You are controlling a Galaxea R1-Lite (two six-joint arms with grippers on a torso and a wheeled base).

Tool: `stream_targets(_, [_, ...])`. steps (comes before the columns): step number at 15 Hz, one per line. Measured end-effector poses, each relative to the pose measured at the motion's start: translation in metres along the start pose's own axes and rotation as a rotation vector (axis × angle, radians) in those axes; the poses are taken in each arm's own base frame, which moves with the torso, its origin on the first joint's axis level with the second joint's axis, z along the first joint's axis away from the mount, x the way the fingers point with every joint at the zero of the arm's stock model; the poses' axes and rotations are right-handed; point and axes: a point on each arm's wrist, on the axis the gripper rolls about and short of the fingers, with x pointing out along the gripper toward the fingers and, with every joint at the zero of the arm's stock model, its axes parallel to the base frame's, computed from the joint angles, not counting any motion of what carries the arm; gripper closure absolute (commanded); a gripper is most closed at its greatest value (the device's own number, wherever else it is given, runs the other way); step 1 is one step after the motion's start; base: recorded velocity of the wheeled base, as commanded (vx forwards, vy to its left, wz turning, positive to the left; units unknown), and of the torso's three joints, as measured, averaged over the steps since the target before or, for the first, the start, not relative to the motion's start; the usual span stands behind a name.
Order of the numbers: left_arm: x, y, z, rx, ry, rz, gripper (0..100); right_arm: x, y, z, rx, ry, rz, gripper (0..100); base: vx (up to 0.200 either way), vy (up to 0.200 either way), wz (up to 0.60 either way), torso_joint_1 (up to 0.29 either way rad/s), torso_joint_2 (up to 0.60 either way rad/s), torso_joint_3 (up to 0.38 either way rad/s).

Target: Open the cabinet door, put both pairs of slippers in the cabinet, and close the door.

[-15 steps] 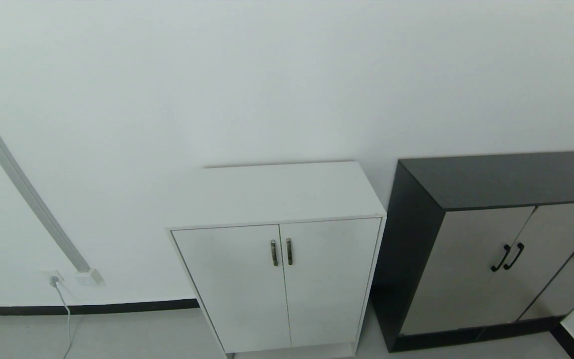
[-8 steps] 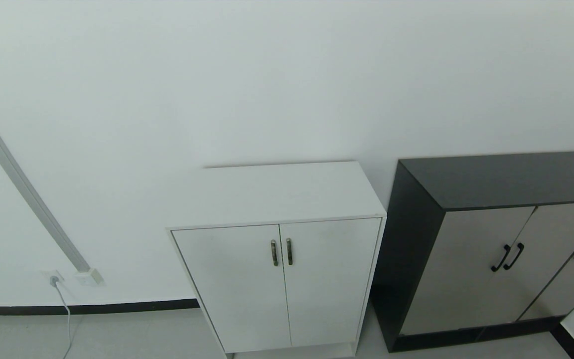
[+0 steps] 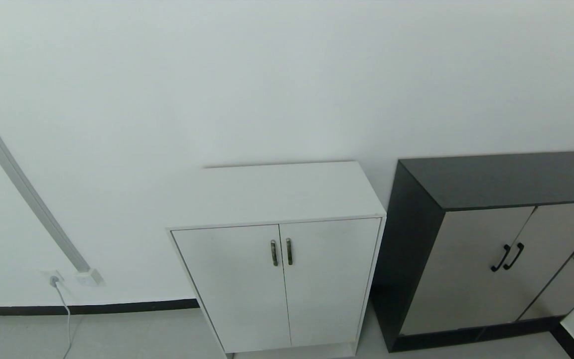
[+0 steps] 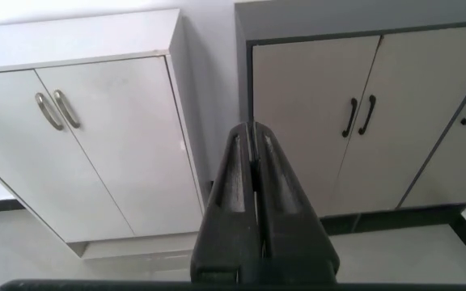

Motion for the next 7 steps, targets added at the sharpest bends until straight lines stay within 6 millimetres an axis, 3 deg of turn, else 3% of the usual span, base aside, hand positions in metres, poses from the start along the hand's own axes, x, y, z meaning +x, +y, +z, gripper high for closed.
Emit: stream_targets(7, [0.0001,0.0,-0.0002,0.002,0.001,0.0,100,-0.0003,0.0001,-0.0002,-0.011,-0.003,0.006,100,0.0,0.0,0.0,0.0,0.0,0.0])
